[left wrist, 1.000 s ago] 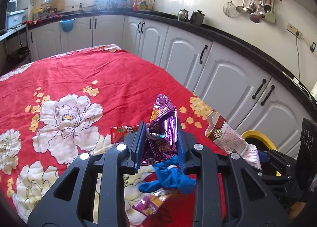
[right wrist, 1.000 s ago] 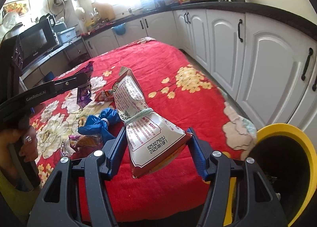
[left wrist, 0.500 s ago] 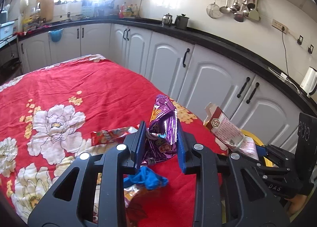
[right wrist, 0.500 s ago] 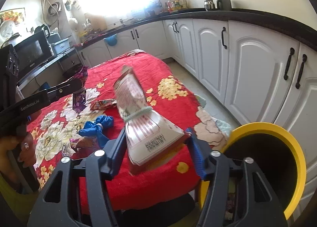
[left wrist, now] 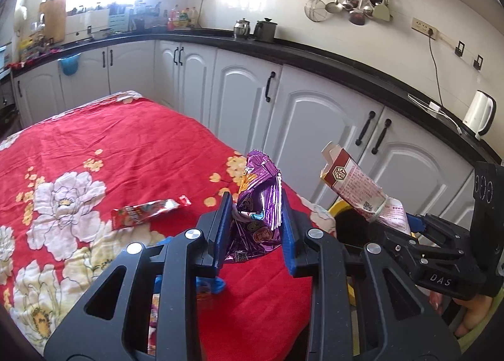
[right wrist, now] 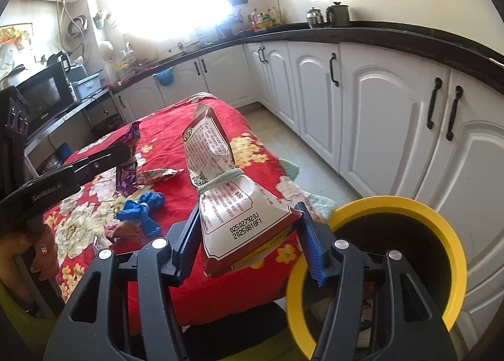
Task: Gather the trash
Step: 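Carry the purple wrapper and white snack bag over the yellow bin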
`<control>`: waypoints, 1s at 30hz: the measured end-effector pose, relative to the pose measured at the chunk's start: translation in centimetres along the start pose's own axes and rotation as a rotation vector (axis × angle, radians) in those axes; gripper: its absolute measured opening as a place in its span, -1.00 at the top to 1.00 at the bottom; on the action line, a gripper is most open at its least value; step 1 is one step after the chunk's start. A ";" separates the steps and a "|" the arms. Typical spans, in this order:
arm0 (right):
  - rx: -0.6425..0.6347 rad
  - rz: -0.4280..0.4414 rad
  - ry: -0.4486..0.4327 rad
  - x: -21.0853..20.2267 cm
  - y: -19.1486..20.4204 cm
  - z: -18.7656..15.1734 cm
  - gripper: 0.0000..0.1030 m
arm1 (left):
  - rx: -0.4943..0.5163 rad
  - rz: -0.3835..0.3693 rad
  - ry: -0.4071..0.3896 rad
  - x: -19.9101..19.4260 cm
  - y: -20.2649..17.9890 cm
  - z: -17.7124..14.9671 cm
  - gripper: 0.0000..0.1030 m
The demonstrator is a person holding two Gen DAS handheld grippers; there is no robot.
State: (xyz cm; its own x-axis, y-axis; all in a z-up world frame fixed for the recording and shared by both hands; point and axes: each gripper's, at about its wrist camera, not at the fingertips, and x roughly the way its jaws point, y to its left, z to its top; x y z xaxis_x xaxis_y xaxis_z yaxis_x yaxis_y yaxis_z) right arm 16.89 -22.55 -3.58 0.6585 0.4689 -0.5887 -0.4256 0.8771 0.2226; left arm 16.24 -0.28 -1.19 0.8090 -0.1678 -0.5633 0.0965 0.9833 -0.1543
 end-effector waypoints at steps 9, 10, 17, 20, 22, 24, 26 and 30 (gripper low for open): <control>0.035 -0.050 -0.007 -1.3 -3.0 -0.8 -0.06 | 0.044 -0.035 0.009 0.9 -2.8 -0.2 0.58; 0.038 -0.054 -0.007 -1.5 -3.2 -0.9 -0.06 | 0.049 -0.039 0.009 1.0 -3.1 -0.2 0.58; 0.070 -0.090 -0.015 -2.4 -5.1 -1.7 -0.06 | 0.079 -0.066 0.019 1.7 -5.2 -0.5 0.58; 0.082 -0.107 -0.014 -2.8 -6.0 -2.2 -0.06 | 0.090 -0.077 0.022 1.9 -6.1 -0.7 0.58; 0.095 -0.117 -0.012 -3.1 -6.7 -2.6 -0.06 | 0.099 -0.085 0.024 2.2 -6.7 -0.8 0.58; 0.106 -0.127 -0.011 -3.2 -7.4 -3.0 -0.06 | 0.109 -0.098 0.031 2.5 -7.4 -1.0 0.58; 0.118 -0.137 -0.011 -3.4 -7.9 -3.3 -0.06 | 0.117 -0.106 0.038 2.9 -8.1 -1.1 0.58; 0.134 -0.162 -0.005 -3.6 -9.3 -4.1 -0.06 | 0.136 -0.124 0.054 3.6 -9.5 -1.6 0.58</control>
State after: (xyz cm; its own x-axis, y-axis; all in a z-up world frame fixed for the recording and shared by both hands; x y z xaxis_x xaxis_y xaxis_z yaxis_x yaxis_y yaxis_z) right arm 15.93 -32.79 -6.68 0.7151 0.3204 -0.6213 -0.2276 0.9470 0.2265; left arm 17.35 -10.31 -3.04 0.7540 -0.2881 -0.5903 0.2740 0.9547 -0.1159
